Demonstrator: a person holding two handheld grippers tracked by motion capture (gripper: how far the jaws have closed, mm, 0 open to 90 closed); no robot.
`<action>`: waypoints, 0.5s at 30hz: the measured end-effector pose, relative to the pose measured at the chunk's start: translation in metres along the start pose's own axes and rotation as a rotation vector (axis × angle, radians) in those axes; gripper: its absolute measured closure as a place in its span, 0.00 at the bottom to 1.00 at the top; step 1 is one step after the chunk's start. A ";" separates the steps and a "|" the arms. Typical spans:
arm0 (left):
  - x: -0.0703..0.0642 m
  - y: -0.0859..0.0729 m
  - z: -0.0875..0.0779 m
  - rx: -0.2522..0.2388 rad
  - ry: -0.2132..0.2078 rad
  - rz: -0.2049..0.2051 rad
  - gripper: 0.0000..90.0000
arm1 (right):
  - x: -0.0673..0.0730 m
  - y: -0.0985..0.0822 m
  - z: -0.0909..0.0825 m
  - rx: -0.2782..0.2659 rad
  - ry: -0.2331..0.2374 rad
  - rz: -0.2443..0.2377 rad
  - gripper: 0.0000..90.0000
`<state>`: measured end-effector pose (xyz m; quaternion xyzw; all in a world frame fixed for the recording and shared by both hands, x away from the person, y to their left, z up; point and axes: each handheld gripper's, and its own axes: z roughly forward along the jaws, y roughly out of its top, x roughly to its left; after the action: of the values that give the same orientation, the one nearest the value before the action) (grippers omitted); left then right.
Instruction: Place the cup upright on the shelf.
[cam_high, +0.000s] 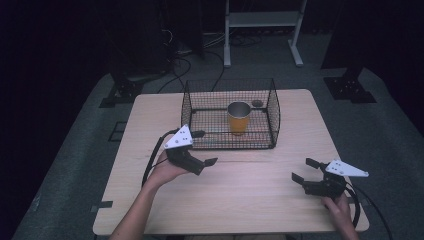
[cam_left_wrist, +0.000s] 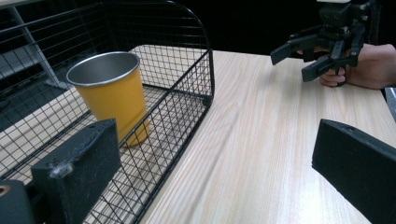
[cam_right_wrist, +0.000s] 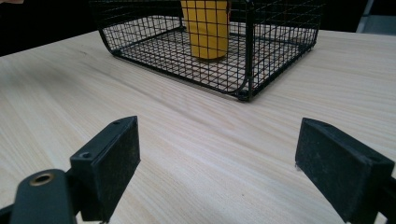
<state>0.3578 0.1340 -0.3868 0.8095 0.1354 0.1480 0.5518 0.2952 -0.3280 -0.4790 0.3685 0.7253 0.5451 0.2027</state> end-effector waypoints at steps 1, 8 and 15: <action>-0.001 -0.001 -0.001 -0.001 -0.001 -0.002 0.01 | 0.000 0.000 0.000 0.000 0.000 0.001 0.14; -0.004 -0.010 -0.004 0.005 0.009 -0.012 0.01 | 0.000 0.000 0.000 -0.001 -0.003 0.000 0.14; -0.008 -0.016 -0.009 -0.007 0.020 -0.022 0.01 | 0.000 0.000 0.000 0.000 -0.003 0.003 0.14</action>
<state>0.3463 0.1440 -0.3994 0.8043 0.1494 0.1505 0.5550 0.2952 -0.3281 -0.4789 0.3703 0.7244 0.5449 0.2031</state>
